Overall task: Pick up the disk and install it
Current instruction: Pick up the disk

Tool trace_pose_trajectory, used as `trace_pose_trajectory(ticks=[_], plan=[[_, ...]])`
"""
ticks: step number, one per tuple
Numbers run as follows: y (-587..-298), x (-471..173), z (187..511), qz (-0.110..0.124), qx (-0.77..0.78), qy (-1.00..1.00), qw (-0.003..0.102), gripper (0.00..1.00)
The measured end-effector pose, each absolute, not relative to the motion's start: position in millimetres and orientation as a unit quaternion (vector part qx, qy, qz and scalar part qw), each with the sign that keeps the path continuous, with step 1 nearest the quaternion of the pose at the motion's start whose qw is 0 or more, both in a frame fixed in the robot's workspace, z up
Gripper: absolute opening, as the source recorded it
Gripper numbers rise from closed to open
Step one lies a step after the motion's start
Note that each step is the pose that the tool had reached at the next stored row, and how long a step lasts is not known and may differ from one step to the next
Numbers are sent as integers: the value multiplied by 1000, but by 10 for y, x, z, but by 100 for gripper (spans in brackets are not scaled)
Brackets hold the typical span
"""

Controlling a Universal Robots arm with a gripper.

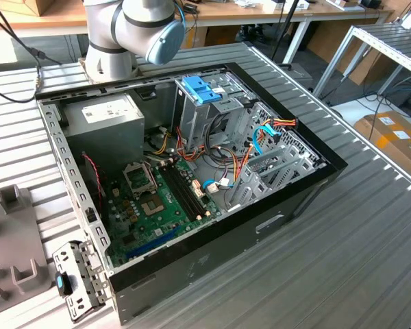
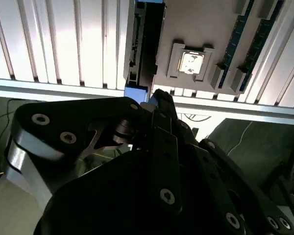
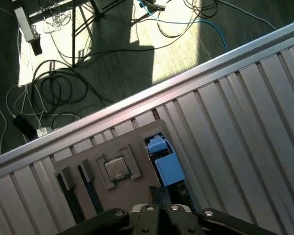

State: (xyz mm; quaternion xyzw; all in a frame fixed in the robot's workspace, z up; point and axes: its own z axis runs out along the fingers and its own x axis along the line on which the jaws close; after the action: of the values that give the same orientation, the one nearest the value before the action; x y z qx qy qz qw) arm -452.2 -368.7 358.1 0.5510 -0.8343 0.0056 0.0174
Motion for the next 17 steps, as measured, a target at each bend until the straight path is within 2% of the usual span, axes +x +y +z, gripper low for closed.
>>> trace_pose_trajectory(ticks=[9,15,17], plan=[[-3686,-4522,3579,12,640,-769,6,11],[-3687,-4522,3579,12,646,-764,6,11],[-3686,-4523,3578,6,646,-764,0,11]])
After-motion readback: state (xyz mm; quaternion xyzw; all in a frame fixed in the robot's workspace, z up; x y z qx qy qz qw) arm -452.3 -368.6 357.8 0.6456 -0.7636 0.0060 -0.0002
